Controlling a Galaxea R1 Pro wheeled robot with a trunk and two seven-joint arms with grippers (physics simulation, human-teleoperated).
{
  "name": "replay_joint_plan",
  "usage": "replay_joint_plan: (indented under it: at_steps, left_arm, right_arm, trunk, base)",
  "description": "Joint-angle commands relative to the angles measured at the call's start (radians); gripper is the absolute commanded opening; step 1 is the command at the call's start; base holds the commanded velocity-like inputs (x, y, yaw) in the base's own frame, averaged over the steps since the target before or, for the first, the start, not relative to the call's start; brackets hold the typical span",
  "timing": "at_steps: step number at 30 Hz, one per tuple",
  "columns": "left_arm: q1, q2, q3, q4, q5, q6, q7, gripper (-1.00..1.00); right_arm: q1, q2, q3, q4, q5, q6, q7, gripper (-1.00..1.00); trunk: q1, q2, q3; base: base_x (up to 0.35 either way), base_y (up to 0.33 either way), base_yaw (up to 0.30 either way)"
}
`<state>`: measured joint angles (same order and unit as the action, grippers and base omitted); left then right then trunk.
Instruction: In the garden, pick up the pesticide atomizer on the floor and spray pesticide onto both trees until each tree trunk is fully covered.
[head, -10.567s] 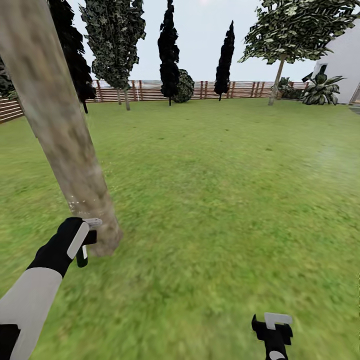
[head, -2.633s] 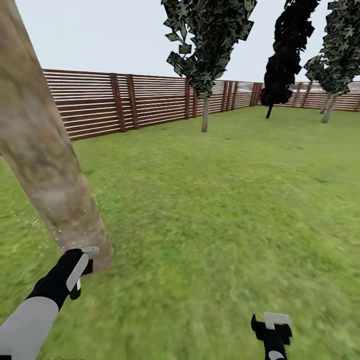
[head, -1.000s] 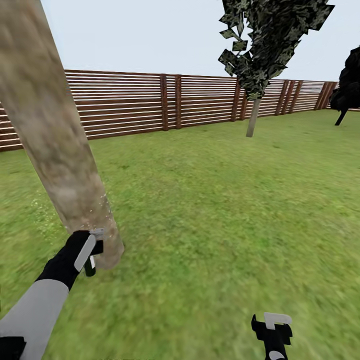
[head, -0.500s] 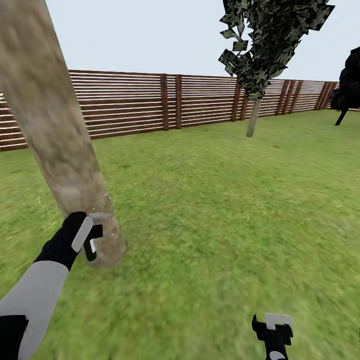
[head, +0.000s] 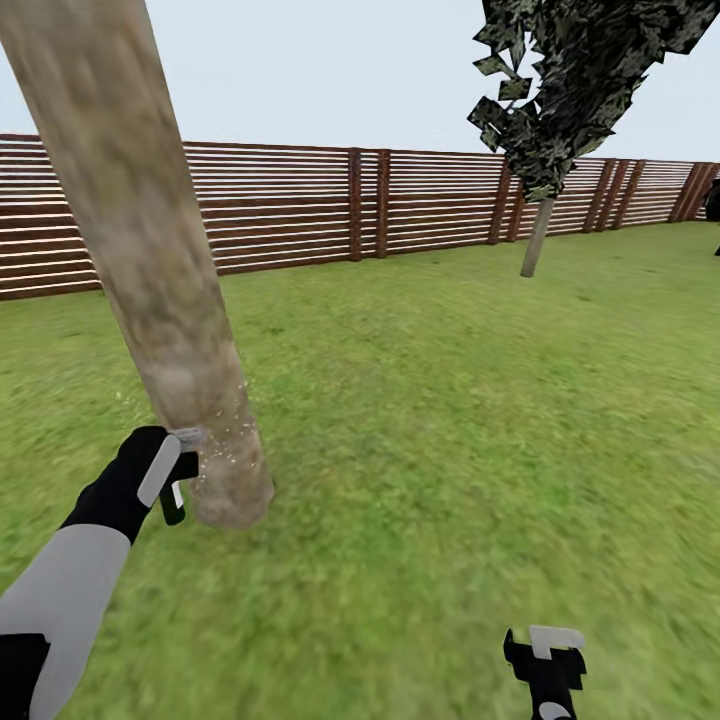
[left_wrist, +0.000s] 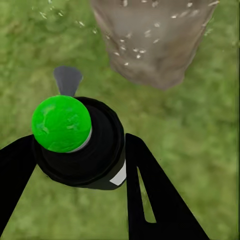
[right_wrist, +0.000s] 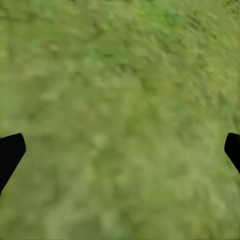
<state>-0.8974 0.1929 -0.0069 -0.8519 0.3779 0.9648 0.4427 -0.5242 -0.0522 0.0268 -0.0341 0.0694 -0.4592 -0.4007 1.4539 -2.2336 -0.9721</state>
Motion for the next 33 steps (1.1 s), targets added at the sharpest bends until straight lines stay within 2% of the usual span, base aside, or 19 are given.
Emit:
replay_joint_plan:
  at_steps: [1, 4, 14, 28, 33]
  left_arm:
    - [0.000, 0.000, -0.001, -0.001, 0.010, 0.002, 0.009, -1.00]
    - [0.000, 0.000, -0.001, -0.002, 0.010, 0.002, 0.010, -1.00]
    - [0.000, 0.000, 0.000, -0.003, 0.010, 0.002, 0.012, -1.00]
    - [0.000, 0.000, 0.000, -0.003, 0.009, 0.002, 0.015, -1.00]
    - [0.004, 0.002, 0.000, -0.002, 0.007, -0.008, 0.016, -1.00]
  right_arm:
    - [-0.001, 0.000, 0.002, 0.001, 0.007, 0.001, -0.007, 1.00]
    - [-0.001, 0.001, 0.002, 0.001, 0.007, 0.001, -0.007, 1.00]
    - [-0.001, 0.002, 0.002, 0.001, 0.007, 0.001, -0.007, 1.00]
    - [0.000, 0.002, 0.002, 0.002, 0.007, 0.001, -0.007, 1.00]
    - [0.000, 0.002, 0.002, 0.002, 0.007, 0.001, -0.007, 1.00]
  trunk:
    - [0.000, 0.000, -0.001]
    - [0.000, 0.000, -0.001]
    - [0.000, 0.000, -0.001]
    - [0.000, 0.000, -0.001]
    - [0.000, 0.000, 0.002]
  base:
    - [0.293, -0.129, 0.002]
    - [0.221, -0.188, 0.001]
    - [0.019, -0.274, 0.000]
    - [0.151, -0.253, 0.001]
    - [-0.132, -0.229, 0.195]
